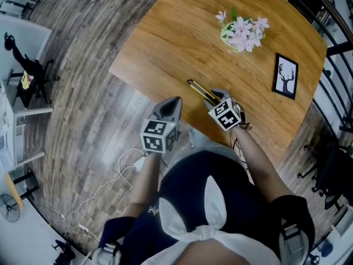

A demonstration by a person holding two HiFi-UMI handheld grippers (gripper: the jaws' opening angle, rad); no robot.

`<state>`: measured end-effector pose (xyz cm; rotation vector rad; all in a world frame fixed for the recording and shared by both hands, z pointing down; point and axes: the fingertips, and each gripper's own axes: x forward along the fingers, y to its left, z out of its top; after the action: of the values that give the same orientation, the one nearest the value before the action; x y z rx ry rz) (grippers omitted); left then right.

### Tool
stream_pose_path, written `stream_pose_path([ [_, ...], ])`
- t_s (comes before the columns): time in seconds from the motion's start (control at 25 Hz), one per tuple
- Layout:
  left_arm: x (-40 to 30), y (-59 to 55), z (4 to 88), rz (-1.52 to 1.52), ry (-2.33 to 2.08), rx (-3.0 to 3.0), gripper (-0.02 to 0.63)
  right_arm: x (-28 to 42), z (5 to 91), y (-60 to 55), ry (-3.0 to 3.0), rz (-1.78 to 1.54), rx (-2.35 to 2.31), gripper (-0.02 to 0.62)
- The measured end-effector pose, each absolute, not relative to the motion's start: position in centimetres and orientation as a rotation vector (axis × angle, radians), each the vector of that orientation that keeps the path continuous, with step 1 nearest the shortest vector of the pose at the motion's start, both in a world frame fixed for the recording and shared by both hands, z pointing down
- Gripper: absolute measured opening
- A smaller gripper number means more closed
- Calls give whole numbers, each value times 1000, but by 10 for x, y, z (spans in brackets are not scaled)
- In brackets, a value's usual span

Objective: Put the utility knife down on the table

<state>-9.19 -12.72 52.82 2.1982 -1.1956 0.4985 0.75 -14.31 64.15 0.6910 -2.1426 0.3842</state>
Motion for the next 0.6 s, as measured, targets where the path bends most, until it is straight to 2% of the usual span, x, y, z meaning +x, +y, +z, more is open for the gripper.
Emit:
stream_pose_path([
  [0.2,-88,-123,520,503,-1184,2208,18,7,612,-147,-2199,353,760,162],
  [0.6,-77,-120,498,460,-1187,2278,18,-2,539,-144,-2364,330,900,90],
])
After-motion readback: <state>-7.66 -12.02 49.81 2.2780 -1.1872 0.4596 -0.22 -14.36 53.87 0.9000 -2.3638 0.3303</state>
